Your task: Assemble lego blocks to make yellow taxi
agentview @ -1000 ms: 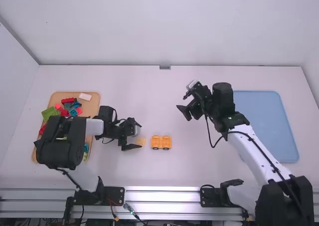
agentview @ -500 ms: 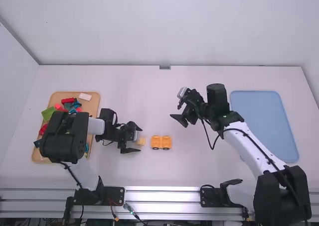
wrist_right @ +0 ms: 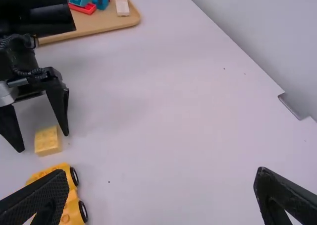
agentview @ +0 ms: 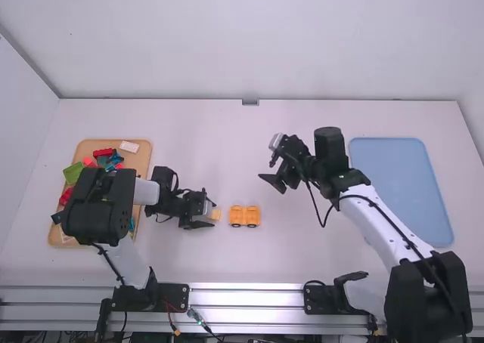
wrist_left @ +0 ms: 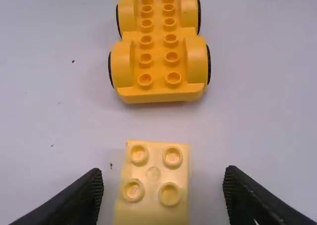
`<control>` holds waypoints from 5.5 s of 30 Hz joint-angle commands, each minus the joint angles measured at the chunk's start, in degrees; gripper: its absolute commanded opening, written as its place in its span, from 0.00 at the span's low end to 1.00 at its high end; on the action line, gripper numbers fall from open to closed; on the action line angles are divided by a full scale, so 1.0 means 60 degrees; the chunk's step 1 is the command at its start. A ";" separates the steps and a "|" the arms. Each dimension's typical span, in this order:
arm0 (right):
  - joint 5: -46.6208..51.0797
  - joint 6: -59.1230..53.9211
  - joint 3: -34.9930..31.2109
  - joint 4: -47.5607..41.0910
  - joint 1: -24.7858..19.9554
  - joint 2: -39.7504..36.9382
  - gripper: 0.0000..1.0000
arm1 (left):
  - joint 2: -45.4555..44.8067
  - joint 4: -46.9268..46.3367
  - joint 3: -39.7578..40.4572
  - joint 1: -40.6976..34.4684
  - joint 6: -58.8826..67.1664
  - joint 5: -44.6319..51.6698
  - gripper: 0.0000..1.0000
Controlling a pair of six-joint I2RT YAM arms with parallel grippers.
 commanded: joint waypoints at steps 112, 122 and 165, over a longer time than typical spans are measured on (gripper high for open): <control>-0.1147 -0.1257 -0.2565 0.5927 0.1679 0.5752 0.62 | -0.1231 0.1494 0.0408 -0.2849 -0.5289 -0.0973 0.05; -0.1089 -0.1228 -0.2568 0.5996 0.1679 0.5752 0.62 | -0.1231 0.2044 0.0033 -0.2856 -0.5056 -0.1464 0.02; -0.1162 -0.1155 -0.2568 0.5901 0.1679 0.5752 0.64 | -0.1690 0.3632 -0.0419 -0.2863 -0.6794 -0.0947 0.02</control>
